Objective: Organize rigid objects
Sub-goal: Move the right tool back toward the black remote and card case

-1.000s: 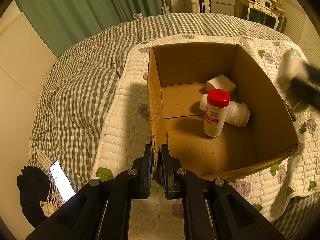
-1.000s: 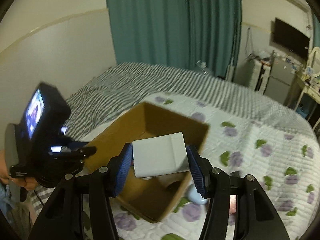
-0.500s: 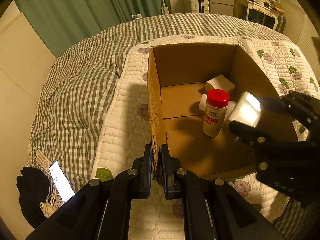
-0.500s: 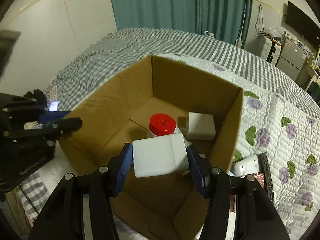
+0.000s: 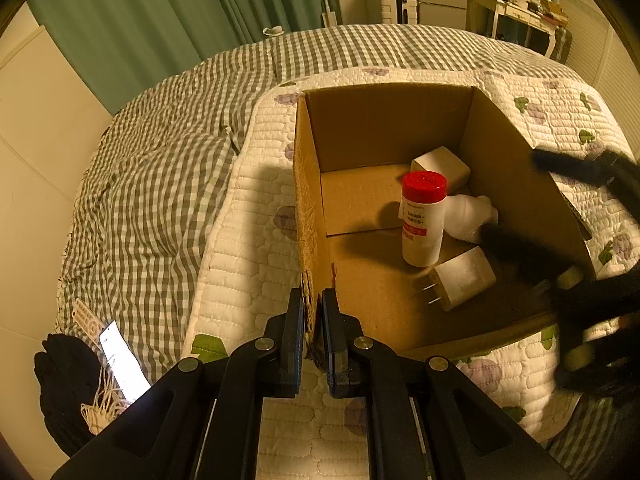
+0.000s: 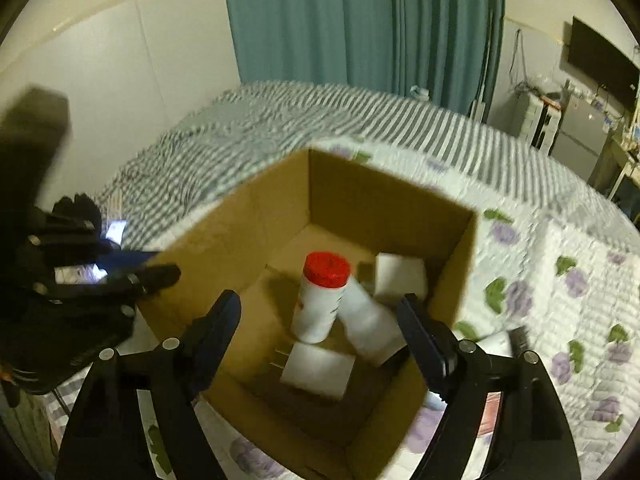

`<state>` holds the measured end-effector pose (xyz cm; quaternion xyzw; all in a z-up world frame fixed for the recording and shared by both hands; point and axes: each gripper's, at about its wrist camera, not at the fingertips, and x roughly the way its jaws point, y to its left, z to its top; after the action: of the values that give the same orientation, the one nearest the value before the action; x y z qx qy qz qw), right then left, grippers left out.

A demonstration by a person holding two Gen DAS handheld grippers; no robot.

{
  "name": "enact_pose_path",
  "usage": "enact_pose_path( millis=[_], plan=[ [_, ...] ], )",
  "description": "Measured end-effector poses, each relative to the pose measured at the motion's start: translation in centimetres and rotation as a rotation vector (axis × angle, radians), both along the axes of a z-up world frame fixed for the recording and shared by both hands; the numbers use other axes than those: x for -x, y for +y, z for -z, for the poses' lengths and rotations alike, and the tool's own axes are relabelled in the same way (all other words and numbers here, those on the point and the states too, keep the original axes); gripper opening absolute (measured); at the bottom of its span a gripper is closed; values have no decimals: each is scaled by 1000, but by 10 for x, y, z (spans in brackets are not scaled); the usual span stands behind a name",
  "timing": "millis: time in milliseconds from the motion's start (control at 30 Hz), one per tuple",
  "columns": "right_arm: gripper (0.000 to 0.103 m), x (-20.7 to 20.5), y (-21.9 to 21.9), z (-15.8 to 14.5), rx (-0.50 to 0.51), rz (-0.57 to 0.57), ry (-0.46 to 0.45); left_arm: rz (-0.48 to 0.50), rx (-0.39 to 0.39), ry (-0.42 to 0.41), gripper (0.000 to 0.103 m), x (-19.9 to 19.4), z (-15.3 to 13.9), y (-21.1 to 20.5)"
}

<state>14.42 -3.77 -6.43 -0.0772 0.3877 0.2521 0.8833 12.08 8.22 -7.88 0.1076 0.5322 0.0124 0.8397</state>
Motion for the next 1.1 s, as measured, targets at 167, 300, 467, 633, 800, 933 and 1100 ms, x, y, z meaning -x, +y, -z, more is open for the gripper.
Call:
enact_pose_path(
  millis=[167,300,467,633,800,933,1100],
  plan=[
    [87,2,-42,-41,-11,91,-109,0,-3,-1,8,1,0,0],
    [88,3,-84,-66,-1,181,-178,-1,-4,-1,8,2,0,0],
    [88,4,-134,-72,46,276,-203,-1,-10,-3,8,4,0,0],
    [88,0,-182,-43,87,365,-143,-1,-9,-3,8,4,0,0],
    [88,0,-202,2,187,416,-100,3,-24,1,8,5,1,0],
    [88,0,-208,38,225,395,-49,3,-23,2,8,5,1,1],
    [88,-8,-208,78,184,361,69,7,-27,6,8,5,1,1]
  ],
)
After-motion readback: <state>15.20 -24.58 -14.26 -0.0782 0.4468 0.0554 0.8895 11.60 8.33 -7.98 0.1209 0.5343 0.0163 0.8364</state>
